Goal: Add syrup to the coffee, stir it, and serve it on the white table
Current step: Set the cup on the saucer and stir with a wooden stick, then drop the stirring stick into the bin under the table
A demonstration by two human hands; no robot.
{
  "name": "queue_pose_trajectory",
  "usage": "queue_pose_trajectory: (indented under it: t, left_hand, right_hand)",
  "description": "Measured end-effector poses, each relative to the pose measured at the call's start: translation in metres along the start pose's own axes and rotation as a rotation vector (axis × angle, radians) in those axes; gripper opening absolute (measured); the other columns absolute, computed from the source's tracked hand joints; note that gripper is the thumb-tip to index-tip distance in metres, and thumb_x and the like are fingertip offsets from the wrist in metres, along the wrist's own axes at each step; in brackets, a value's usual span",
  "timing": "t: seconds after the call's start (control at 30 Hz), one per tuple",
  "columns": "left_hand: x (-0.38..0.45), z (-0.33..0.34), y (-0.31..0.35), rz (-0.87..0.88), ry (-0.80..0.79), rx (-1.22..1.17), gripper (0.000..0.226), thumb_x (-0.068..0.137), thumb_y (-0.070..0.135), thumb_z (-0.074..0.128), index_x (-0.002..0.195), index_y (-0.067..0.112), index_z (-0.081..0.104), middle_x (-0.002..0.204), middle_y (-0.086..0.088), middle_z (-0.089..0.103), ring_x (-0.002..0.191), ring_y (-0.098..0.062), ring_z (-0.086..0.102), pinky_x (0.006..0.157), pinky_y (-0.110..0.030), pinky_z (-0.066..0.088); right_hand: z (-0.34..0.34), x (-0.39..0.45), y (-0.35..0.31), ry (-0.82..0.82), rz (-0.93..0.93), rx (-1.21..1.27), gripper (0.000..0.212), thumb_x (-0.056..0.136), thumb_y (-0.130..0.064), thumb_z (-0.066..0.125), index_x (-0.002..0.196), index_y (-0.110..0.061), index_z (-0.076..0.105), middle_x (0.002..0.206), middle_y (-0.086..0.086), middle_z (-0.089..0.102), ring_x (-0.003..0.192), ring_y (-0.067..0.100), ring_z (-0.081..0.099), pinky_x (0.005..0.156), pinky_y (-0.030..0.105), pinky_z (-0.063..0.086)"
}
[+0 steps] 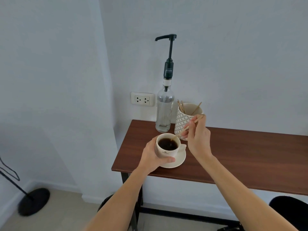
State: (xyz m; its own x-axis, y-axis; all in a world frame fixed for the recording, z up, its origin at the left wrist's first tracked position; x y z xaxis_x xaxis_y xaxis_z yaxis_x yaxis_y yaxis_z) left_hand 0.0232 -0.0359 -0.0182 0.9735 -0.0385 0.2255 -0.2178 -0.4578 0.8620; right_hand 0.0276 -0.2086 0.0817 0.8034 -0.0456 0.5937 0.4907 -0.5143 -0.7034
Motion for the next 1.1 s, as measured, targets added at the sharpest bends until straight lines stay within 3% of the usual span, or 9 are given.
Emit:
queue_pose_trajectory:
  t: [0.13,0.3,0.37,0.47,0.53,0.67,0.73,0.93,1.1]
  left_hand:
    - [-0.003,-0.004,-0.002,0.018,-0.027,0.026,0.090,0.047,0.063,0.090,0.121,0.067,0.040,0.121,0.047,0.051,0.116,0.022,0.046,0.079,0.001,0.041]
    - [-0.009,-0.026,-0.021,-0.045,-0.130,0.071,0.104,0.063,0.053,0.088,0.149,0.035,0.032,0.152,0.013,0.041,0.138,-0.007,0.038,0.116,-0.034,0.034]
    - [-0.009,-0.048,-0.029,-0.031,-0.112,0.084,0.089,0.079,0.040,0.081,0.152,0.027,0.032,0.155,0.010,0.037,0.140,-0.003,0.033,0.114,-0.025,0.026]
    - [-0.006,-0.100,-0.045,-0.023,0.053,0.008,0.058,0.092,0.020,0.070,0.145,0.023,0.046,0.142,0.013,0.048,0.119,0.027,0.038,0.099,0.003,0.025]
    - [-0.003,-0.140,-0.065,-0.032,0.184,0.015,0.044,0.097,0.011,0.061,0.140,0.017,0.053,0.136,0.008,0.055,0.112,0.026,0.044,0.091,0.009,0.025]
    - [-0.006,-0.207,-0.135,-0.176,0.232,0.160,0.038,0.104,0.013,0.048,0.140,0.005,0.051,0.143,-0.009,0.054,0.133,-0.021,0.048,0.107,-0.020,0.032]
    - [-0.005,-0.229,-0.176,-0.244,0.168,0.252,0.039,0.105,0.014,0.045,0.142,0.002,0.048,0.146,-0.016,0.050,0.136,-0.030,0.043,0.112,-0.035,0.030]
    - [0.016,-0.265,-0.239,-0.234,0.020,0.489,0.052,0.106,0.023,0.039,0.156,0.009,0.027,0.166,-0.015,0.010,0.152,-0.033,0.013,0.120,-0.048,0.020]
    - [0.027,-0.262,-0.280,-0.162,-0.082,0.683,0.058,0.107,0.027,0.033,0.159,0.020,0.009,0.166,-0.011,-0.017,0.154,-0.030,-0.009,0.123,-0.052,0.010]
  right_hand:
    - [-0.010,0.001,0.015,0.099,0.193,0.055,0.016,0.106,-0.009,0.038,0.096,-0.022,0.037,0.075,0.010,0.067,0.051,0.012,0.069,0.055,0.028,0.062]
    - [-0.022,0.004,0.030,0.277,0.566,0.411,0.026,0.105,-0.009,0.037,0.087,-0.027,0.039,0.077,0.016,0.067,0.044,0.018,0.067,0.055,0.035,0.058]
    - [-0.020,0.006,0.023,0.347,0.619,0.556,0.026,0.105,-0.006,0.037,0.087,-0.025,0.039,0.077,0.018,0.064,0.043,0.018,0.065,0.050,0.032,0.056]
    - [-0.003,0.008,-0.004,0.402,0.602,0.679,0.024,0.106,-0.007,0.039,0.088,-0.023,0.040,0.077,0.016,0.064,0.046,0.017,0.065,0.048,0.029,0.057]
    - [0.021,0.006,-0.028,0.394,0.566,0.713,0.021,0.106,-0.009,0.040,0.089,-0.022,0.041,0.076,0.014,0.065,0.048,0.017,0.066,0.049,0.028,0.057]
    - [0.102,-0.016,-0.078,0.311,0.523,0.692,0.020,0.108,-0.012,0.039,0.091,-0.022,0.042,0.078,0.014,0.067,0.054,0.017,0.071,0.055,0.030,0.060]
    - [0.150,-0.036,-0.095,0.258,0.498,0.597,0.020,0.108,-0.013,0.038,0.092,-0.024,0.043,0.083,0.015,0.069,0.059,0.019,0.072,0.060,0.032,0.062]
    - [0.285,-0.120,-0.118,-0.049,0.241,0.168,0.006,0.105,-0.018,0.046,0.101,-0.023,0.045,0.088,-0.005,0.072,0.080,0.003,0.074,0.070,0.012,0.057]
    - [0.371,-0.182,-0.053,-0.279,0.348,-0.063,0.011,0.104,-0.013,0.050,0.100,-0.022,0.045,0.078,0.001,0.064,0.064,0.012,0.061,0.056,0.024,0.048]
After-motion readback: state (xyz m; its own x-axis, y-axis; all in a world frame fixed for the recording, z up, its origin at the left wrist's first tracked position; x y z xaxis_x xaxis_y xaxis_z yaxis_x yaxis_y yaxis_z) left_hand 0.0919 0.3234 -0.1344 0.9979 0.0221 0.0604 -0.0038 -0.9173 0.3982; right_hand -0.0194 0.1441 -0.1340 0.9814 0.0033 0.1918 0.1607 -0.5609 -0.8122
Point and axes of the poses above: each hand's wrist, its own x-axis towards the middle knuckle, its own z-axis out of the palm, y = z × x, the point moved 5 cm from there along x, towards the middle knuckle
